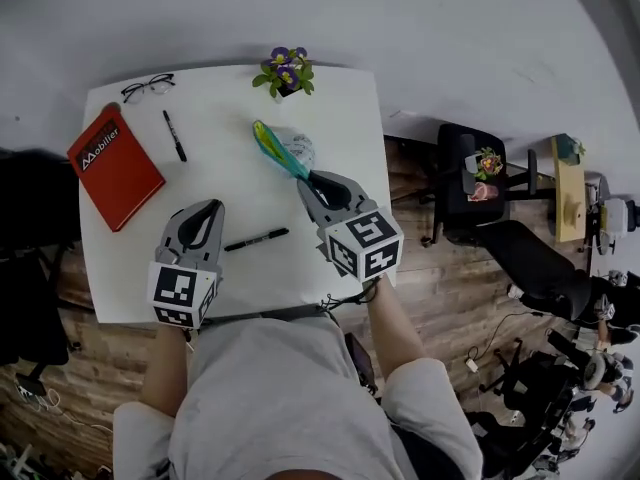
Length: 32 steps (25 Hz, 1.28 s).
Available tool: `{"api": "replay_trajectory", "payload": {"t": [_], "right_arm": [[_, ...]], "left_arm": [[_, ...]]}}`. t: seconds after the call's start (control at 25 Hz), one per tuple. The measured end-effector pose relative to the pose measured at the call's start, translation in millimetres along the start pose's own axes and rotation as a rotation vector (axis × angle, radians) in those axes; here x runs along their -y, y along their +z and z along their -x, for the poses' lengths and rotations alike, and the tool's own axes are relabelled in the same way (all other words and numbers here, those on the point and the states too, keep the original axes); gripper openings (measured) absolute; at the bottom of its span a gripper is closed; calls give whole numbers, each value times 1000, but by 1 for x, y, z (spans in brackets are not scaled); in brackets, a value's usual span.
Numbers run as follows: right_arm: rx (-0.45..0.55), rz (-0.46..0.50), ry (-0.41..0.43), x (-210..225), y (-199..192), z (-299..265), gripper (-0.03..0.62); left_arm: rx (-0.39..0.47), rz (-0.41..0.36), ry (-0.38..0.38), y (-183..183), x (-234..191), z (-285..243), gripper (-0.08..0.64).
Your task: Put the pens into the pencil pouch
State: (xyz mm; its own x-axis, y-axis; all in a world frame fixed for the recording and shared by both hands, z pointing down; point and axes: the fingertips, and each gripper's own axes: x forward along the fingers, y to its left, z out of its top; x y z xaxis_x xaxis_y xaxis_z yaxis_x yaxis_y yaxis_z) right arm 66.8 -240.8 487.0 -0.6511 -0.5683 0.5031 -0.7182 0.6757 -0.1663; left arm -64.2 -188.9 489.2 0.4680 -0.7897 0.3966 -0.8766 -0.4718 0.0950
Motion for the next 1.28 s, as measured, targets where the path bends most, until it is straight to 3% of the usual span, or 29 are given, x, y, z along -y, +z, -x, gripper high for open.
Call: {"api": "replay_trajectory", "payload": {"t": [0.24, 0.6, 0.8, 0.88, 0.92, 1.12, 1.28], "right_arm": [[149, -215, -28, -15, 11, 37, 63], [210, -262, -213, -26, -7, 82, 61], [239, -287, -279, -31, -15, 100, 61], [249, -292, -303, -32, -17, 107, 61], [252, -293, -313, -32, -18, 110, 61], [254, -294, -345, -33, -23, 122, 61], [246, -294, -353, -33, -27, 127, 61]], "left_arm": [[22, -47, -87, 3, 11, 12, 32], [-49, -188, -331, -18, 60, -1, 34], [-152, -313, -467, -46, 95, -22, 45], [-206, -367, -504, -60, 106, -32, 135], [-238, -396, -518, -68, 110, -37, 144], [-420, -528, -592, -110, 129, -56, 144], [-518, -581, -613, -127, 138, -70, 144]]}}
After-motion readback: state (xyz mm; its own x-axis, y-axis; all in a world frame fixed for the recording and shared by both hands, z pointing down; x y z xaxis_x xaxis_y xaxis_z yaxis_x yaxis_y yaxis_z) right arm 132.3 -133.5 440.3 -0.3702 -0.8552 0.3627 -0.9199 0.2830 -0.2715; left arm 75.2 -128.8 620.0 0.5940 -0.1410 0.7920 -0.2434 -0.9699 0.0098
